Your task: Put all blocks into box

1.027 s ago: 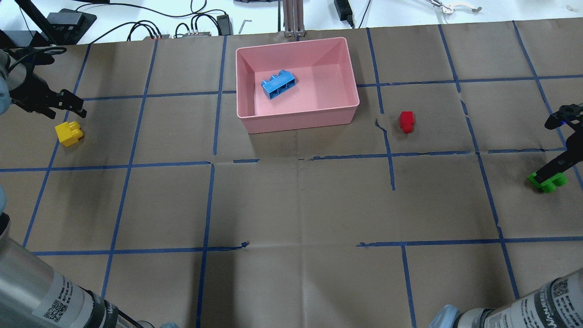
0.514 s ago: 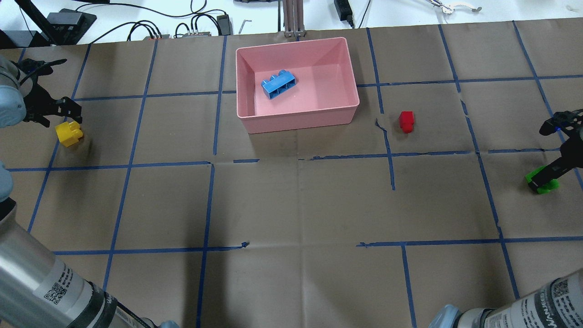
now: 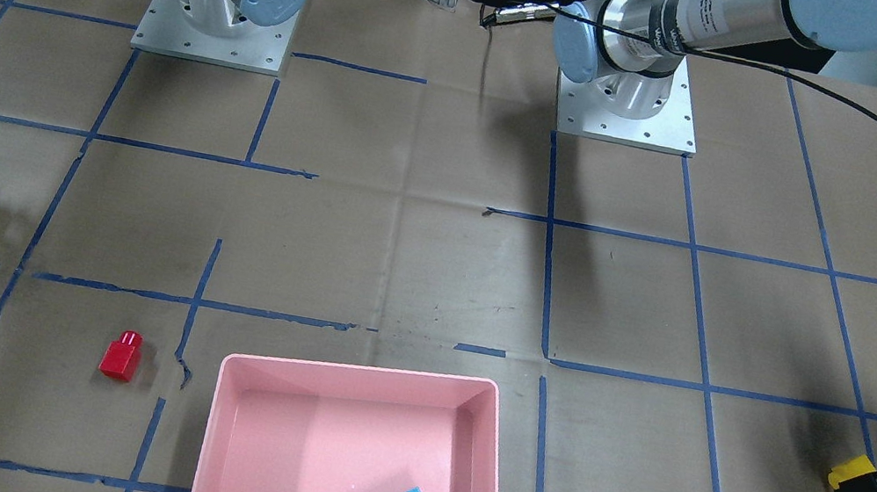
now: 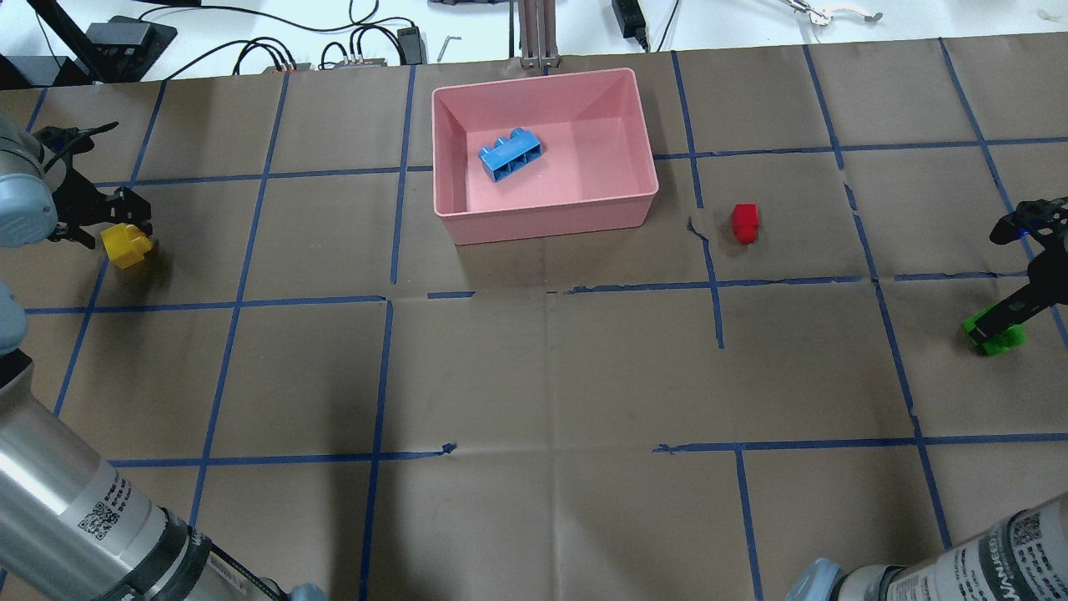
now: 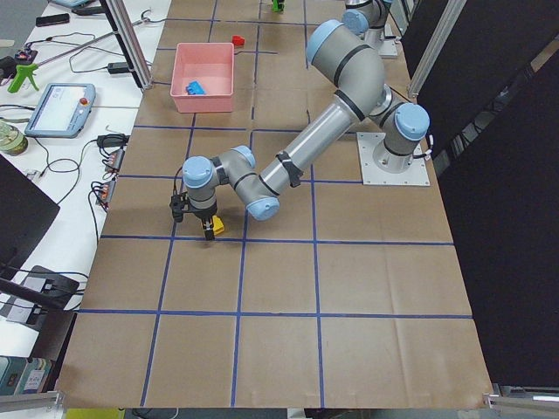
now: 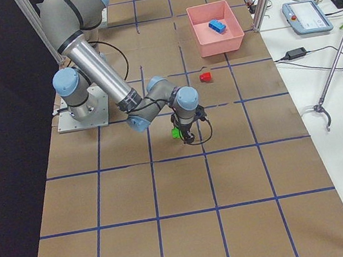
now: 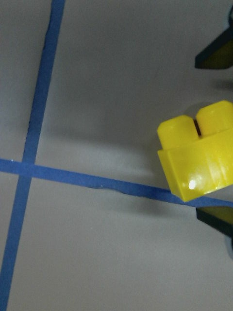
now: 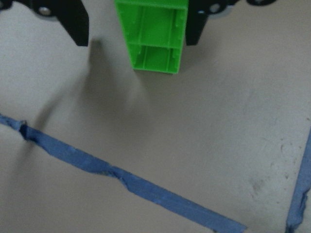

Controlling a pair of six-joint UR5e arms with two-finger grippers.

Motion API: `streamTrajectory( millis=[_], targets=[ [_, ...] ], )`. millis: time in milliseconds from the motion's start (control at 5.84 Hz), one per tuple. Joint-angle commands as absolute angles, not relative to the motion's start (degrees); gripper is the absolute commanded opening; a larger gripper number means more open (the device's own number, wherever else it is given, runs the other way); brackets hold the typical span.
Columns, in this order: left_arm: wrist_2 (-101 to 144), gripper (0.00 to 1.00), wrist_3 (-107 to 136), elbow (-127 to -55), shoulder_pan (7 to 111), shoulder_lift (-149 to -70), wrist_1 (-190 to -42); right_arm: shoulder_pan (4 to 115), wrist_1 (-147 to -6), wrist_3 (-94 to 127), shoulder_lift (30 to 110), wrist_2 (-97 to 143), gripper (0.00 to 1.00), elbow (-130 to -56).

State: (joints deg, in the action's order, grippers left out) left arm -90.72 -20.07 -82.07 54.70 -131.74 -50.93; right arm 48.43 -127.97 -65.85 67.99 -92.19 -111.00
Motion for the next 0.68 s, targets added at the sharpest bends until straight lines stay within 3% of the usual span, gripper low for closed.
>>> streamTrajectory(
  millis=[0, 171, 342, 514],
  targets=[
    [-90.7, 0.64, -20.1, -82.6, 54.5, -132.7, -50.0, 49.0, -128.0, -64.9, 68.3, -92.0, 0.27, -110.6],
    [-90.6, 0.27, -21.1, -82.4, 54.5, -132.6, -50.0, 49.0, -127.9, -63.7, 68.3, -91.9, 0.14, -110.6],
    [-90.1, 0.04, -22.5, -83.0, 54.5, -132.0, -50.0, 49.2, -127.6, -63.2, 69.1, -91.9, 0.12, -108.4],
    [-89.9, 0.00, -23.2, -83.1, 54.5, -131.3, -50.0, 50.9, -126.7, -62.8, 70.5, -92.0, 0.12, -103.6]
  ],
)
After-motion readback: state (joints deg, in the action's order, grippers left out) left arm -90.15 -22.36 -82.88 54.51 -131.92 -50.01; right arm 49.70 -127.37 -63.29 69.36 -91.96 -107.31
